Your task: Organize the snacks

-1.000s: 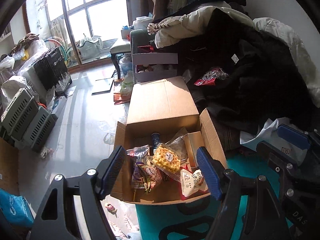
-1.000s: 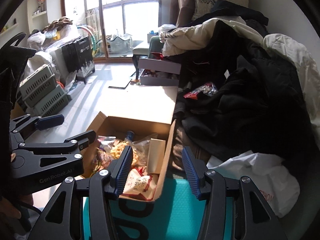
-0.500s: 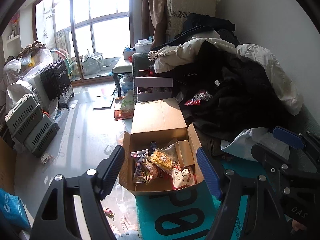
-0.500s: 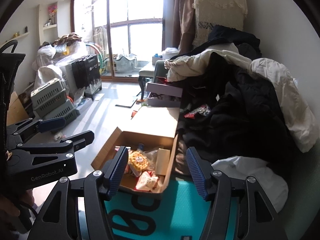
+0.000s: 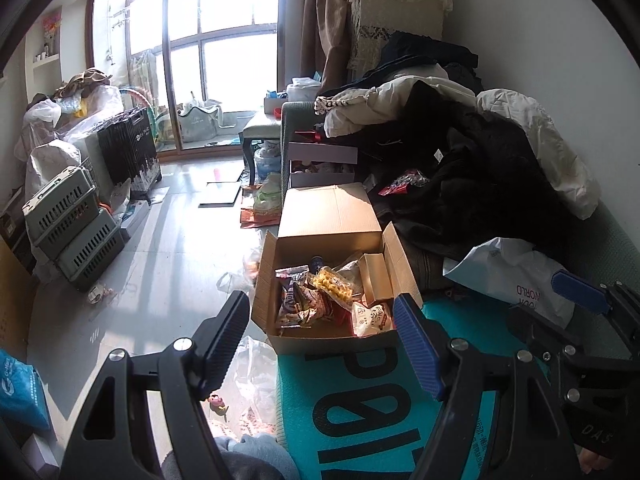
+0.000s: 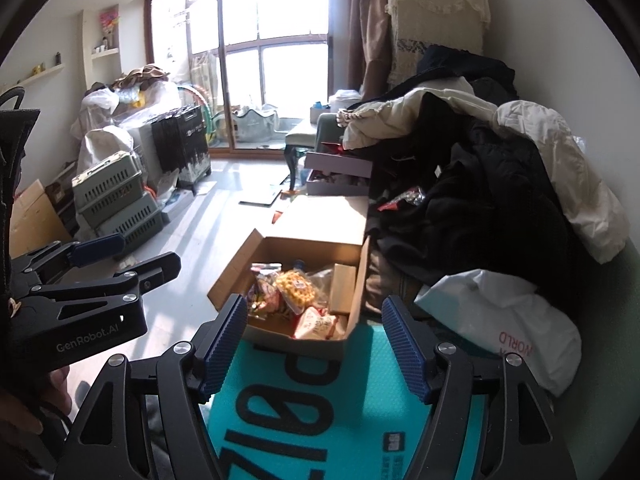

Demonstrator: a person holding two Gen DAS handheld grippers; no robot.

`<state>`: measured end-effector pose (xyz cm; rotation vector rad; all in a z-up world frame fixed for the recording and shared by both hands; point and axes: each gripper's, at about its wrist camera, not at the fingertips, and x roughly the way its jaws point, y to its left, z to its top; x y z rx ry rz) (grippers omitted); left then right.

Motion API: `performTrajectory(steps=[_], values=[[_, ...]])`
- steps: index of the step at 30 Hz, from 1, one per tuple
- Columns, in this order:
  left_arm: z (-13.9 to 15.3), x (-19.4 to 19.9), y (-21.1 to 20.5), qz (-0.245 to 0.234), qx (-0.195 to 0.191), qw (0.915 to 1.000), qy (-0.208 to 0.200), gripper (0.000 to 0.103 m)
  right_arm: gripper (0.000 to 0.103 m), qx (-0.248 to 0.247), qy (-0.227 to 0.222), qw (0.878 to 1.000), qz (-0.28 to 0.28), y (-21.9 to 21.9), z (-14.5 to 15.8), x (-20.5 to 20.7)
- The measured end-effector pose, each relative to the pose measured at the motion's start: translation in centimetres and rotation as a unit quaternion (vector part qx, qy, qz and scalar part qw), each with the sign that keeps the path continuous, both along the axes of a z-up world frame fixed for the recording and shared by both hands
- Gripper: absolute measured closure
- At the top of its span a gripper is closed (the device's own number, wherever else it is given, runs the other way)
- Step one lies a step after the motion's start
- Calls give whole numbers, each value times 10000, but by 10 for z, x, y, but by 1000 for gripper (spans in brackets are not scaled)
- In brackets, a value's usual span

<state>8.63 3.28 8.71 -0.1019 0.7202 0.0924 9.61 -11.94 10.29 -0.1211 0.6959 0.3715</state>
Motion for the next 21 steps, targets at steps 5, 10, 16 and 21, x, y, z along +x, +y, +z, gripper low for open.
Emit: performTrajectory(steps=[5,10,16,21], values=[[-14,-13,2,31,-82,9999,125,29,33,71,171,9998,-23,-1,-14,-14],[-28,-27,-1,73,9,9998,196,29,33,45,345,9994,14,0,-30,-25],[-39,-37,0,120,-27,9994,324,29,33,55,477,9988,37,-1,-43,-34],[-41,-42,0,128,-19,9994,319,29,33,39,512,9987,47,-1,-47,-36]])
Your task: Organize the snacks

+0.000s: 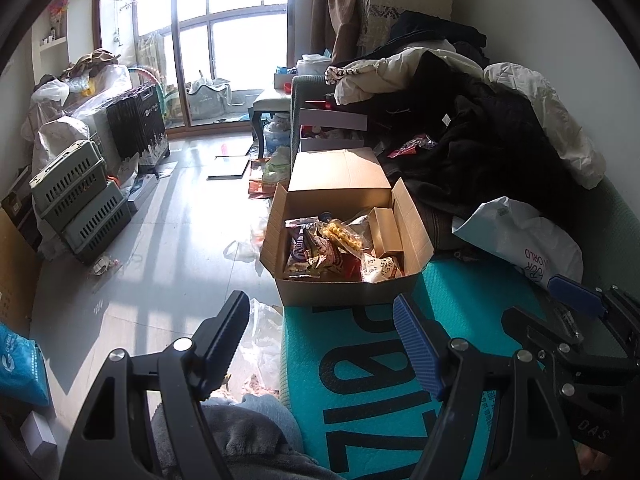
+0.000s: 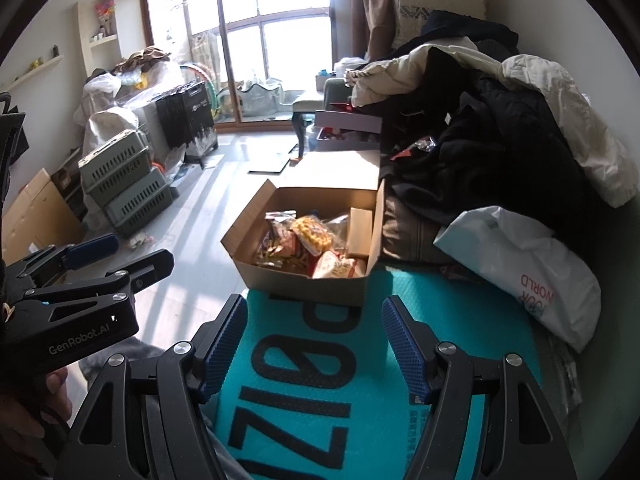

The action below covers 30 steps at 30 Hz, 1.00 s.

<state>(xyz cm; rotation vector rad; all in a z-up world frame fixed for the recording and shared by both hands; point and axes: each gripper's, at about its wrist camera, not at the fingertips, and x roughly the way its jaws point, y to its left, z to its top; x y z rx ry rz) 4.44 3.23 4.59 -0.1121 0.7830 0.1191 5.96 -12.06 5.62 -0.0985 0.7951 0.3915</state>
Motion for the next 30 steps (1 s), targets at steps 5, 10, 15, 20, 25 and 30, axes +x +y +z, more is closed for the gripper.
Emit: performTrajectory(steps=[5,10,15,20,25,30], values=[[-4,-3,2,12,-69,10000,68,29,33,-10,-23,10000,40,1,0,-1],[-5,-3,3,28,-123,9999,87,29,33,-9,-22,10000,85,2,-1,-1],[-7,-2,5,48,-151,9998,140,29,33,-15,-14,9999,123,3,-2,-2],[-8,-2,5,52,-153,9997,163,29,33,-25,-3,9999,108,4,-3,-3],[-8,-2,5,41,-140,9998,159,29,33,-30,-5,9999,109,5,-3,-4],[-8,-4,4,34,-121,9998,123,29,33,-32,-1,9999,106,5,-3,-4]])
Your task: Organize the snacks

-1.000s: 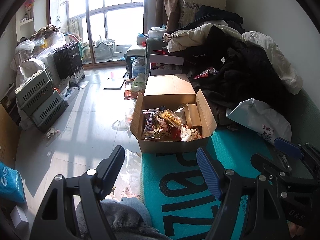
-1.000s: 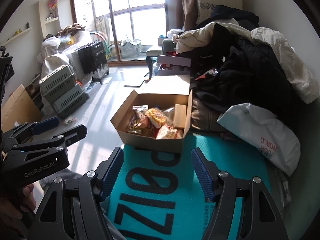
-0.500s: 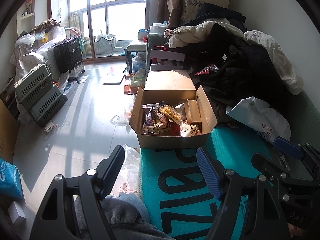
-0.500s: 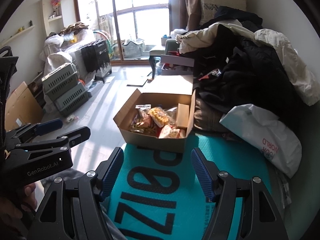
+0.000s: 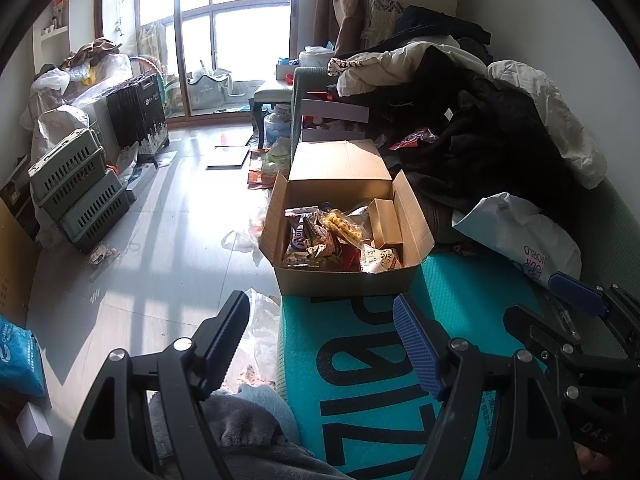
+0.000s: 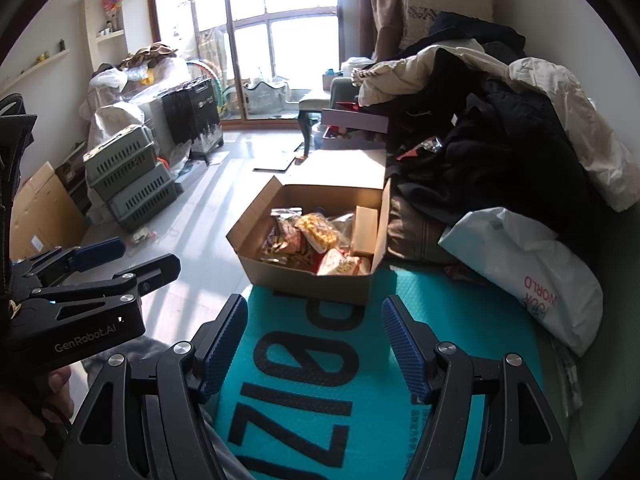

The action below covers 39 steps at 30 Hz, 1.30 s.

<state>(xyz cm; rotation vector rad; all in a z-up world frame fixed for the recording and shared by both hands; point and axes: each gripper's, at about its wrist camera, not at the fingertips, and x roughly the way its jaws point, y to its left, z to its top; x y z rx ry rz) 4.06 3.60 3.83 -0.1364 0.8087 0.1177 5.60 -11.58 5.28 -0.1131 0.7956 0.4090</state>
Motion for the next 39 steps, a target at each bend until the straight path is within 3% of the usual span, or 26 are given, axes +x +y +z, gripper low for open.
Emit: performTrajectory(steps=[39], values=[[-1,-4,-7,38,107,9998,188,29,33,-35,39,10000,-42,-7,-2,-2]])
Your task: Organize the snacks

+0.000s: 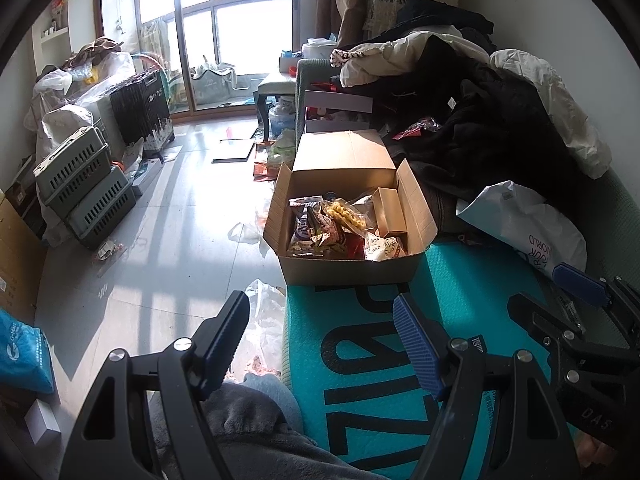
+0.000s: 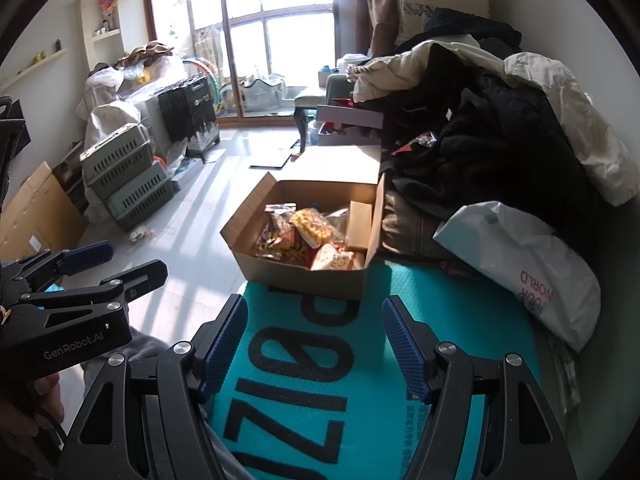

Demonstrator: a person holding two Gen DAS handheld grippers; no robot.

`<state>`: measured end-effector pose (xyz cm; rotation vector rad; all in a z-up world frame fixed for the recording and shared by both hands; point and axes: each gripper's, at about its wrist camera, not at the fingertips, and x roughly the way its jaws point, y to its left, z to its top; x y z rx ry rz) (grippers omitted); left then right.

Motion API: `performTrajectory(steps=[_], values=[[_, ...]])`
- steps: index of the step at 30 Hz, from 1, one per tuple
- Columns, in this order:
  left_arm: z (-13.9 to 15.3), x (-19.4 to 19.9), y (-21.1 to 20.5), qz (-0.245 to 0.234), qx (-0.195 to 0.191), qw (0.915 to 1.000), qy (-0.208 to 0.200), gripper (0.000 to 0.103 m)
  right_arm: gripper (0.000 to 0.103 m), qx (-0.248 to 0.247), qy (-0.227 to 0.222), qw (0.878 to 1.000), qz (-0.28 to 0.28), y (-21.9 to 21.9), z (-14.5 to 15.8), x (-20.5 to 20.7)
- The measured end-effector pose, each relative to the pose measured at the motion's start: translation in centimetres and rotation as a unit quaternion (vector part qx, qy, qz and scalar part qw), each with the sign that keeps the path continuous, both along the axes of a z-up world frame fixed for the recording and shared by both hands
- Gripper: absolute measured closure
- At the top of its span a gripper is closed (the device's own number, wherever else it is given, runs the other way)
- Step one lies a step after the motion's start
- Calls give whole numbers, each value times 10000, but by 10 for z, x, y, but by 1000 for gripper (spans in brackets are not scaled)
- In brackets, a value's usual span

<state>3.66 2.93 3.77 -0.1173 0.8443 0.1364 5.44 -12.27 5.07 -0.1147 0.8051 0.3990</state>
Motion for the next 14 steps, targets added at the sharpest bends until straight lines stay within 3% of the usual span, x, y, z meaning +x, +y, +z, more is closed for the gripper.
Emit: performTrajectory(steps=[14], values=[[-5,6,-11,-107,-15,9999,64,29,33,19,81,9999,-124,-9,-7,1]])
